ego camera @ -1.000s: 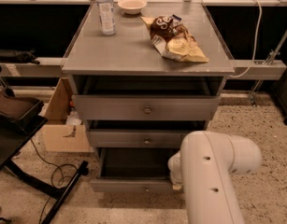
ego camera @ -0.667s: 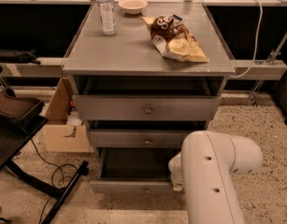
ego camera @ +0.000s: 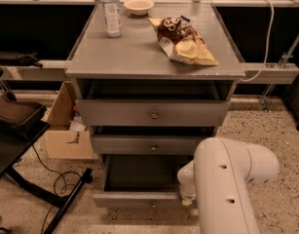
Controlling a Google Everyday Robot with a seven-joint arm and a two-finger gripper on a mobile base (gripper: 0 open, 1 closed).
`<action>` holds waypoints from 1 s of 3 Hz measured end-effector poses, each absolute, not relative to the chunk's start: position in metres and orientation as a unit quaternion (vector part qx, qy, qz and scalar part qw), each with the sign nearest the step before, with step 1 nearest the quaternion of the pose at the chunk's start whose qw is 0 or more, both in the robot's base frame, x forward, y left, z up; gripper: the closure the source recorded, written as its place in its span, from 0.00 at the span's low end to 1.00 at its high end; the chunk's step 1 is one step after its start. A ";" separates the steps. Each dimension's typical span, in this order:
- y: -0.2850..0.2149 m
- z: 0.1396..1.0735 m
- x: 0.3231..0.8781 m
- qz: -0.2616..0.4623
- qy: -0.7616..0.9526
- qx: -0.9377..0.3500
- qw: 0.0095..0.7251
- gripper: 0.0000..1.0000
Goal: Open bottom drawer
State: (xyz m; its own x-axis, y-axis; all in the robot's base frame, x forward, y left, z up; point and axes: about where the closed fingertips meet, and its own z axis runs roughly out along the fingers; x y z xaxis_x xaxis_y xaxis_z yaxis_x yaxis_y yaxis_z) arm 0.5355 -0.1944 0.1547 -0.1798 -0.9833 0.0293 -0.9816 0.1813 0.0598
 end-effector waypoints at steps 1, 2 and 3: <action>-0.194 0.155 0.535 -0.014 -0.768 0.640 0.030 1.00; -0.201 0.153 0.509 -0.033 -0.772 0.634 0.043 1.00; -0.200 0.154 0.509 -0.033 -0.772 0.634 0.043 1.00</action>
Offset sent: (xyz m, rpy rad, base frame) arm -0.3644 -0.1185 -0.0032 0.1859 0.5652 -0.1960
